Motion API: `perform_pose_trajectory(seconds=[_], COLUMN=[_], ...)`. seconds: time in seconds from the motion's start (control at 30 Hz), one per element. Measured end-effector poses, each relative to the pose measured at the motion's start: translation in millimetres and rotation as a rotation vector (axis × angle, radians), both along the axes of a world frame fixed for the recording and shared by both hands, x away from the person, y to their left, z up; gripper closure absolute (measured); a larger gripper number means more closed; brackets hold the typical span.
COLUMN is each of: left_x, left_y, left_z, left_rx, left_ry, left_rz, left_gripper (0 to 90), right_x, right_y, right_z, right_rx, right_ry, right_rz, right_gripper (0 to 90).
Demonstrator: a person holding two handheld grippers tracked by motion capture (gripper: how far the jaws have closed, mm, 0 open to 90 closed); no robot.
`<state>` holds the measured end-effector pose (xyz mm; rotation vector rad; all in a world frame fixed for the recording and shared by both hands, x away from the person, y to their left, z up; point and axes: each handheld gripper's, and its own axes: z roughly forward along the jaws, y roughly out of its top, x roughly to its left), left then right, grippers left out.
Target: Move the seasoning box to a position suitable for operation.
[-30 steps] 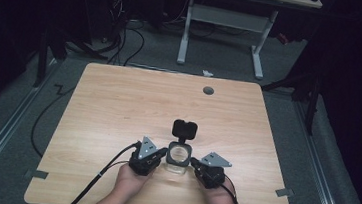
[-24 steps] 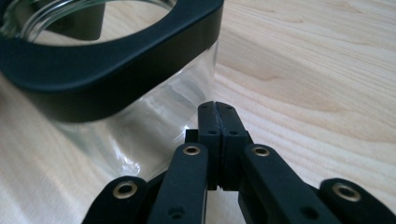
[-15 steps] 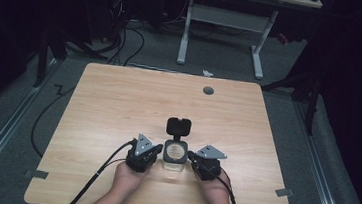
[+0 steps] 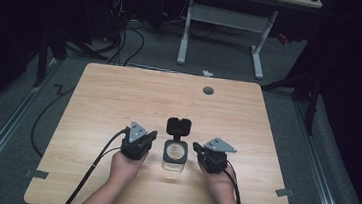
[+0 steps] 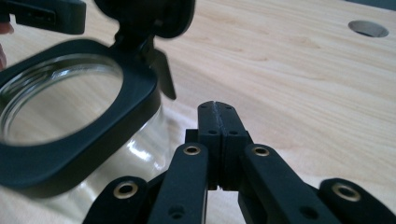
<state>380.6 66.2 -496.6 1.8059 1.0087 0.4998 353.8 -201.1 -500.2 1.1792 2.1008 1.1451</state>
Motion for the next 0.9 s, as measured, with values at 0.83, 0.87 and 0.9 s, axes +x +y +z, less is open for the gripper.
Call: perform_pose_trajectory(seconds=[0.83, 0.87, 0.9], left_x=[25.9, 25.1, 24.5], left_y=[-23.9, -24.2, -24.4], left_z=[39.8, 40.1, 40.5], left_rx=[-0.031, -0.033, -0.035], left_ry=[-0.045, -0.048, -0.049], left_rz=[-0.025, -0.027, -0.029], left_gripper=[90.0, 90.0, 90.0], right_x=[36.7, 36.4, 35.9], right_y=[10.3, 11.2, 12.0], right_z=[47.0, 47.8, 48.1], right_rx=[0.077, 0.077, 0.074], right_ry=[-0.072, -0.078, -0.079], right_rz=[-0.017, -0.013, -0.01], right_gripper=[90.0, 90.0, 90.0])
